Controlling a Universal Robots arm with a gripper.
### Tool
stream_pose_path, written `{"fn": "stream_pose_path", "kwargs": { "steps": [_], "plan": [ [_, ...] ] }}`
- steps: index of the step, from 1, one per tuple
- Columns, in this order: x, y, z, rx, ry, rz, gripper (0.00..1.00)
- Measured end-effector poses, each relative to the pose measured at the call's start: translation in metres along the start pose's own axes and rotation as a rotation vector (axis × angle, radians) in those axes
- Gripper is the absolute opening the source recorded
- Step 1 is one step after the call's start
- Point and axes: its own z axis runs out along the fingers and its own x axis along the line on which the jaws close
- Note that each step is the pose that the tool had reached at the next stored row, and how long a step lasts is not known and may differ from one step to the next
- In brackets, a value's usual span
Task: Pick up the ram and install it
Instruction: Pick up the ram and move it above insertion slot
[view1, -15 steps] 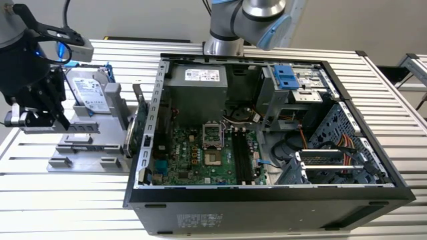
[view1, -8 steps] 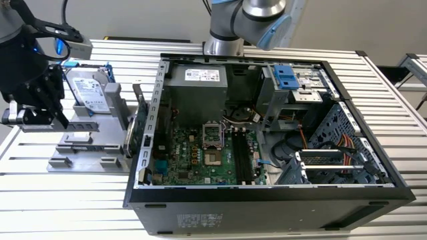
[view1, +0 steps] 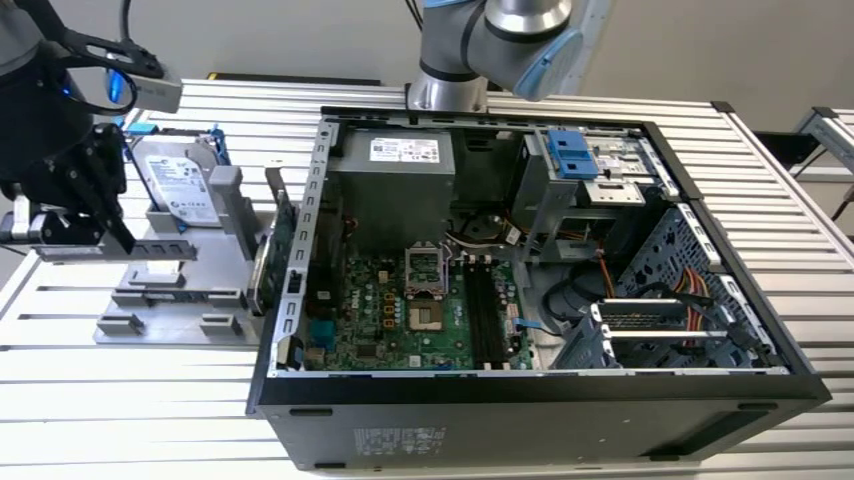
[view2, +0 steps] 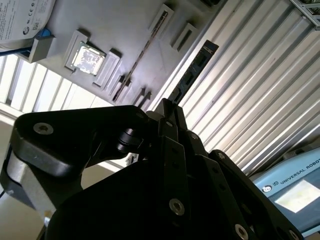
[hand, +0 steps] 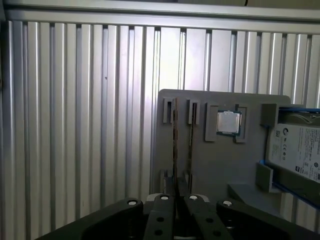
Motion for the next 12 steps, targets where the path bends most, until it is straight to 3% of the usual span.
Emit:
{"fn": "stream_pose_path", "kwargs": {
  "steps": [12],
  "plan": [
    [-0.0001, 0.0000, -0.0053, 0.0000, 0.0000, 0.000, 0.00]
  ]
}}
